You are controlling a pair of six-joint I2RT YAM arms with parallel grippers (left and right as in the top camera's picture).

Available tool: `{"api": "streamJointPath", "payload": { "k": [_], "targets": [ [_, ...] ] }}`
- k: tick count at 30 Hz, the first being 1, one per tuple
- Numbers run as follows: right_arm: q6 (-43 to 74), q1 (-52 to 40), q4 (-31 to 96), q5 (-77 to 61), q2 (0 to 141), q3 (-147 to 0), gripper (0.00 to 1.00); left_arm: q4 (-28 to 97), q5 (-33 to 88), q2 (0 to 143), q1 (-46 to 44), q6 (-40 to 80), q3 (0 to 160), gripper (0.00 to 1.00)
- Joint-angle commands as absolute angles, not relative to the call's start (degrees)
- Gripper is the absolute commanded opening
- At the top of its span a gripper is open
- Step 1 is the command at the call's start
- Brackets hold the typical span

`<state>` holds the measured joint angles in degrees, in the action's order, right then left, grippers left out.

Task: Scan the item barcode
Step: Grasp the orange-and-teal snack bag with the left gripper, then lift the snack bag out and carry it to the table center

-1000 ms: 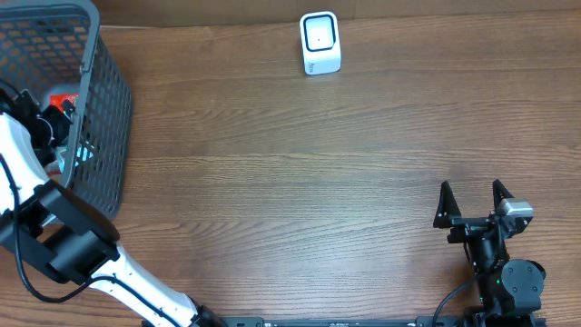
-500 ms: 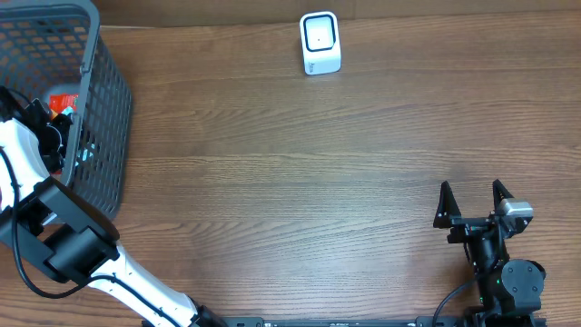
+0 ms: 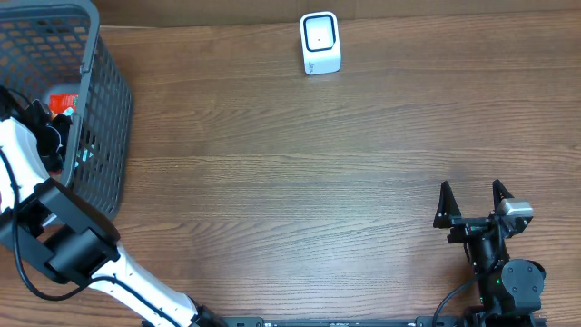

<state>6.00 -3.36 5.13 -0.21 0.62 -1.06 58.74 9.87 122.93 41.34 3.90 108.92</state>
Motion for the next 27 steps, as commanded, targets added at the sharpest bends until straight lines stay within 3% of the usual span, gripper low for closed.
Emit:
{"api": "streamJointPath", "payload": {
  "k": [1,7,12,17,27],
  "targets": [
    [6.17,-3.03,4.82,-0.56,0.16,-0.45,1.0,58.17,10.13,114.21,41.23,4.36,111.74,0.38],
    [6.17,-3.03,4.82,-0.56,0.16,-0.45,1.0,57.56,11.66,105.32,41.23,5.72,111.77,0.38],
    [6.17,-3.03,4.8,-0.56,0.16,-0.45,1.0,56.47,16.86,96.77,40.97,6.13,111.77,0.29],
    [6.17,-3.03,4.82,-0.56,0.16,-0.45,1.0,55.22,16.34,87.44,39.07,6.48,111.77,0.29],
    [6.17,-3.03,4.82,-0.56,0.16,-0.45,1.0,60.4,15.81,74.3,27.29,5.08,111.77,0.28]
  ]
}}
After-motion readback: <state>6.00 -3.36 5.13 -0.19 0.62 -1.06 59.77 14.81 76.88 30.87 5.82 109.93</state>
